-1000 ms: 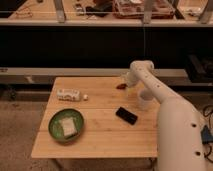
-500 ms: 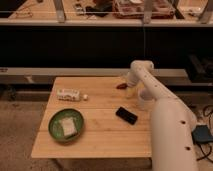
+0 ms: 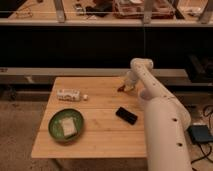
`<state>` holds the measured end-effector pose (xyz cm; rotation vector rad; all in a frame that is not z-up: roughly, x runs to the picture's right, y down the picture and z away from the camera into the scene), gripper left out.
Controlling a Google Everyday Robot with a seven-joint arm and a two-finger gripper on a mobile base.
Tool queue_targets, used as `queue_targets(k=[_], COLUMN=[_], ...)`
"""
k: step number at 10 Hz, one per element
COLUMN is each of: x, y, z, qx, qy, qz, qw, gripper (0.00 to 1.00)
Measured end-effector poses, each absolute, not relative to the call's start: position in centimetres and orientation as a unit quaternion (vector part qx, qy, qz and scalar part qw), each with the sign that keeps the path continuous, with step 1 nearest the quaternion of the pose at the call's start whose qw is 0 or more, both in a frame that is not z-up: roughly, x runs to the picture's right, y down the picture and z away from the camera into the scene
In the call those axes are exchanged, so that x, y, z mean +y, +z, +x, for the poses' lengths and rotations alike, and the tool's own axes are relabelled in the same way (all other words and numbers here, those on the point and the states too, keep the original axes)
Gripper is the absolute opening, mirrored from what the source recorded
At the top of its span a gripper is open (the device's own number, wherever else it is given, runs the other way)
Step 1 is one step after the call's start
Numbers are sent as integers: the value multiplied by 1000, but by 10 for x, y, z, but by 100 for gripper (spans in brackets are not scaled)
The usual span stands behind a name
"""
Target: Place the pepper in the ceramic cup
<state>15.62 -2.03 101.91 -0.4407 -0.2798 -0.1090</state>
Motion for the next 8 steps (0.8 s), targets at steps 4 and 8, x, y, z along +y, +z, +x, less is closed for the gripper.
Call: queue_targets(k=[4,8], x=[-25,-56], y=[1018,986], z=[151,144], qx=[-144,-199], qy=[-69,-38], qz=[-225,-189], qw=[961,961], gripper=[29,29])
